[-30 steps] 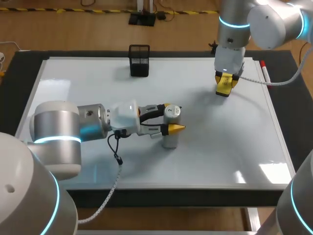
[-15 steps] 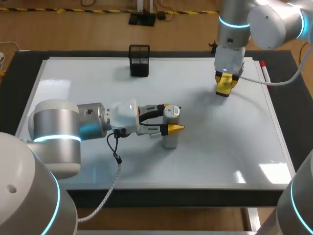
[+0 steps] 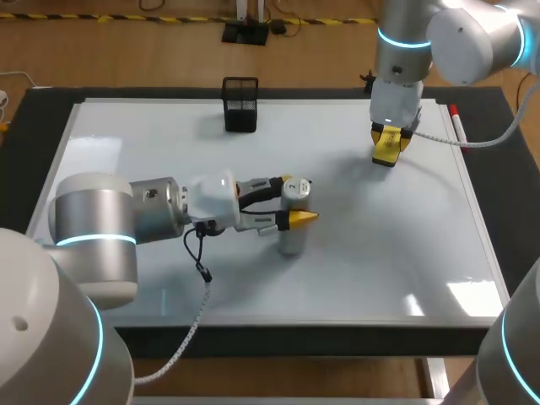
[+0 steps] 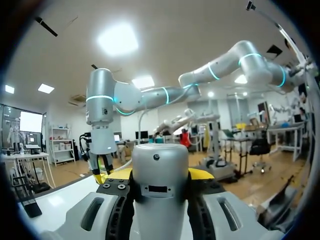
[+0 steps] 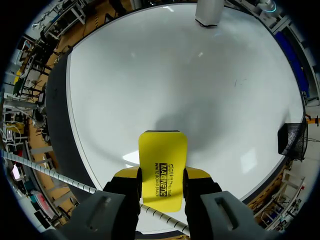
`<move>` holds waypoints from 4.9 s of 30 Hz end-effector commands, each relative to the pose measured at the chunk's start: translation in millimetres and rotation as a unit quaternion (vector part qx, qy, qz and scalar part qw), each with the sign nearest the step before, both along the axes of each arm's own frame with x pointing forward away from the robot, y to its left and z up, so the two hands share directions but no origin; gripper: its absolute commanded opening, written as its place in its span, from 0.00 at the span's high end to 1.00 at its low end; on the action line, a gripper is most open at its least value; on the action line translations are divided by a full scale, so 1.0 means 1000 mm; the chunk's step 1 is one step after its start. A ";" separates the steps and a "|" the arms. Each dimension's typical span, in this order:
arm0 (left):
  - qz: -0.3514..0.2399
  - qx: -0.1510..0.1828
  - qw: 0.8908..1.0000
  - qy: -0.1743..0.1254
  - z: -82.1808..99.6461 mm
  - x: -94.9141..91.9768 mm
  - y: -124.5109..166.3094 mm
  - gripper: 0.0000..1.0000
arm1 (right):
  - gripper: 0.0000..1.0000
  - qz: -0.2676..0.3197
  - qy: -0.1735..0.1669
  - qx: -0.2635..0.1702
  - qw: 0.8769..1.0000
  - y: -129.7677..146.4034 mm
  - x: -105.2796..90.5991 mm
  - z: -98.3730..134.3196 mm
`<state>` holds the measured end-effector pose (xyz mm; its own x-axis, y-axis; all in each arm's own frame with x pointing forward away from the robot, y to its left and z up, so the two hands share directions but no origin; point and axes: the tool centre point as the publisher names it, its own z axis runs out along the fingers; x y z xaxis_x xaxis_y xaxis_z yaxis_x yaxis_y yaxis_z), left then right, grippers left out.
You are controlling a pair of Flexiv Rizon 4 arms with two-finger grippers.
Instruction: Pick up the inspection probe, press it on each red-marked spot on the whiteboard one by one, put down the probe, pick up the eraser, and wipe off all the red marks.
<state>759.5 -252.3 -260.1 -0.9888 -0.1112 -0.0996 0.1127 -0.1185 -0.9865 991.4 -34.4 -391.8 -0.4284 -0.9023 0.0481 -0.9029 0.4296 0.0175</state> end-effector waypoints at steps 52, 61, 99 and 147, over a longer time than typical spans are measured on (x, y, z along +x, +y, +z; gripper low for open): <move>0.100 -0.028 0.995 -0.002 0.029 0.066 0.220 1.00 | 1.00 0.001 0.000 -0.001 1.000 -0.001 0.001 0.001; 0.100 -0.028 0.995 -0.002 0.029 0.066 0.220 1.00 | 1.00 0.001 0.000 -0.001 1.000 -0.001 0.001 0.001; 0.100 -0.028 0.995 -0.002 0.029 0.066 0.220 1.00 | 1.00 0.156 -0.025 -0.028 0.987 0.142 -0.149 0.019; 0.100 -0.028 0.995 -0.002 0.029 0.066 0.220 1.00 | 1.00 0.222 -0.018 -0.007 0.975 0.227 -0.238 0.013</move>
<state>825.8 -33.2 -232.1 -0.9458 -0.3114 -0.0921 0.1443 -0.1489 -0.9783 751.0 189.8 -375.8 -0.0005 -0.9987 0.0514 -0.9997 -0.0007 -0.0249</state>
